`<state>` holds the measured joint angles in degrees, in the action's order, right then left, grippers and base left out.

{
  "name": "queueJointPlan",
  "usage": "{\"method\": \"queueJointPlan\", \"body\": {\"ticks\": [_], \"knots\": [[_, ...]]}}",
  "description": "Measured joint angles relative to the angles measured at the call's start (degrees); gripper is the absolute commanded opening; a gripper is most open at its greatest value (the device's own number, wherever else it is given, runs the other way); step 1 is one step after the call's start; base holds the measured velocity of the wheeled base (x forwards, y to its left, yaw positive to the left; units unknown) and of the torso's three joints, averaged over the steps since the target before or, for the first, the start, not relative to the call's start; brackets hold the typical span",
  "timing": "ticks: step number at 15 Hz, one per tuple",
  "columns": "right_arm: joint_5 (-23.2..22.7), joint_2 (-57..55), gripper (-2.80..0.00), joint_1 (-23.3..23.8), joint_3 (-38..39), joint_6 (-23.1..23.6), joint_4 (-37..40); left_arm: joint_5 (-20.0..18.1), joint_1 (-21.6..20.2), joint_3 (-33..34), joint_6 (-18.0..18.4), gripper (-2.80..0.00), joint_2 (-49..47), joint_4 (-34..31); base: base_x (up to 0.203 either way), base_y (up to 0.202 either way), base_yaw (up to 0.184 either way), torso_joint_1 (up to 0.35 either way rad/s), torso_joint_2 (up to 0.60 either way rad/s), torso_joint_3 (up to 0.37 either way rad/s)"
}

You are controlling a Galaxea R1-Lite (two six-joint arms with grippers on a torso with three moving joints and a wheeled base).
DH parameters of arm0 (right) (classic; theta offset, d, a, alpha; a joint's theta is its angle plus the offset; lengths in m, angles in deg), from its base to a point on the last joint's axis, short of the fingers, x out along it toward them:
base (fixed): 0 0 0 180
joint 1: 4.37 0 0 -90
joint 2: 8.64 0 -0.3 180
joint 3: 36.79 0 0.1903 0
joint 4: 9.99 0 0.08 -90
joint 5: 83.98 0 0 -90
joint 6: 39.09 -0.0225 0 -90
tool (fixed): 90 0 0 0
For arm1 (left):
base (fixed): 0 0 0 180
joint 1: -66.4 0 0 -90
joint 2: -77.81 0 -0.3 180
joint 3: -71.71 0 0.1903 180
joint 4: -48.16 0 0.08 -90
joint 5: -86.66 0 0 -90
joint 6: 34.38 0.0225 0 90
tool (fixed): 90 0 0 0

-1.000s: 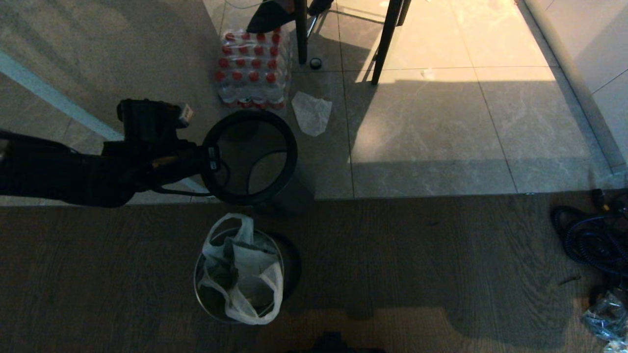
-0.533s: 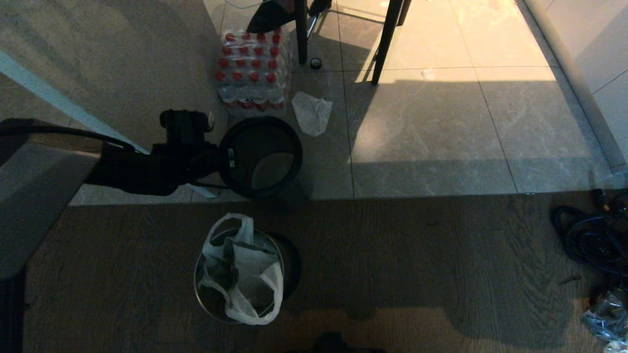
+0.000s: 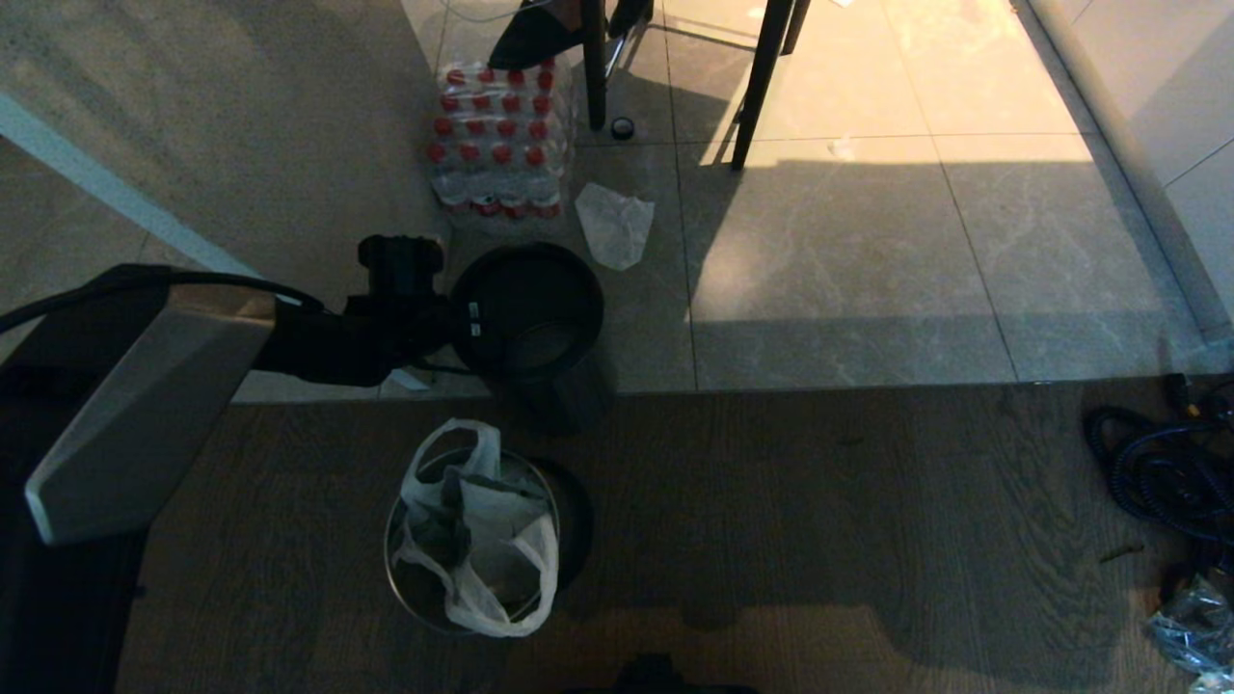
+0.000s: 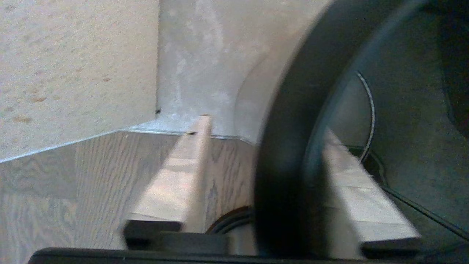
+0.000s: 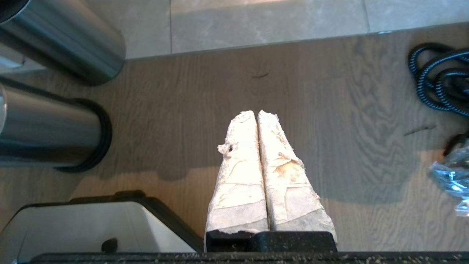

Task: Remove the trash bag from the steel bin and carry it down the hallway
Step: Place the outer trash can on the ground, then pick up the trash bag

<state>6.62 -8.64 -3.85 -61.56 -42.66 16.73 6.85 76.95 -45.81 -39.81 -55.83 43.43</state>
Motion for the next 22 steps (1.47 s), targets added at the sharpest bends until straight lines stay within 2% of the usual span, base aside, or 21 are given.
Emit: {"method": "queueJointPlan", "body": {"ticks": [4, 9, 14, 15, 17, 18, 21, 22], "knots": [[0.02, -0.01, -2.8, -0.01, 0.0, 0.0, -0.02, -0.3, -0.01, 2.13, -0.38, 0.0, 3.36, -0.27, 0.0, 0.0, 0.0, 0.0, 0.0, 0.0], [0.01, -0.02, -2.8, 0.01, 0.0, 0.0, -0.07, -2.91, 0.44, 10.98, -0.96, 0.0, 13.9, 0.05, 0.0, 0.0, 0.0, 0.0, 0.0, 0.0], [0.01, 0.0, -2.8, 0.0, 0.0, -0.01, -0.05, -7.38, -0.08, 23.86, -0.84, 0.0, 26.17, 0.41, 0.0, 0.0, 0.0, 0.0, 0.0, 0.0], [0.02, -0.02, -2.8, 0.0, 0.0, -0.01, -0.02, -8.48, -0.17, 26.24, -0.45, -2.8, 27.82, 0.35, 0.0, 0.0, 0.0, 0.0, 0.0, 0.0], [0.03, -0.02, -2.8, 0.0, 0.0, -0.03, -0.04, -12.59, -1.48, 33.35, 2.64, -2.8, 30.38, -0.01, 0.0, 0.0, 0.0, 0.0, 0.0, 0.0], [0.02, -0.01, -2.8, 0.0, 0.0, -0.01, -0.04, -16.3, -3.07, 36.31, 5.42, -2.8, 31.3, -0.2, 0.0, 0.0, 0.0, 0.0, 0.0, 0.0], [0.0, -0.01, -2.8, -0.01, 0.0, 0.0, -0.02, -27.0, -6.46, 39.35, 11.06, -2.8, 31.57, -2.83, 0.0, 0.0, 0.0, 0.0, 0.0, 0.0], [0.04, 0.0, -2.8, -0.04, 0.0, -0.01, -0.02, -28.24, -6.85, 39.33, 12.13, -2.8, 31.2, -3.61, 0.0, 0.0, 0.0, 0.0, 0.0, 0.0]]}}
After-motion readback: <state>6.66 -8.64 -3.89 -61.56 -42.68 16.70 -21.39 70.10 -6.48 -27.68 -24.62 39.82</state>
